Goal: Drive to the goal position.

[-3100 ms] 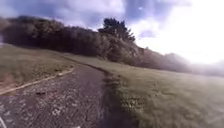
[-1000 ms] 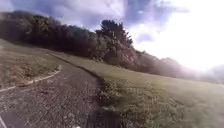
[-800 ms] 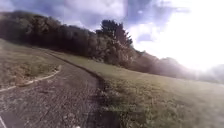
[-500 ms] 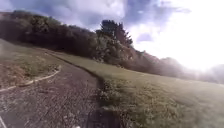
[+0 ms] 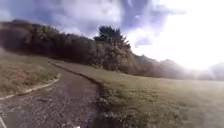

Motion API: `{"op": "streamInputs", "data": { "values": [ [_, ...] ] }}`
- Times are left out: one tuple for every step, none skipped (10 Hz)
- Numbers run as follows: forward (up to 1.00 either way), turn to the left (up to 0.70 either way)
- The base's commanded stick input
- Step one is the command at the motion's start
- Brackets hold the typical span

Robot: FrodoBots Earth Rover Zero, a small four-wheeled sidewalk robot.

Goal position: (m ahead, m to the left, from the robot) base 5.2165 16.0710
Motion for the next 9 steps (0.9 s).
{"op": "streamInputs", "data": {
  "values": [
    [0.7,0.0],
    [0.7,0.0],
    [0.7,0.0],
    [0.7,0.0],
    [0.7,0.0],
    [0.7,0.0],
    [0.7,0.0],
    [0.7,0.0],
    [0.7,0.0]
  ]
}}
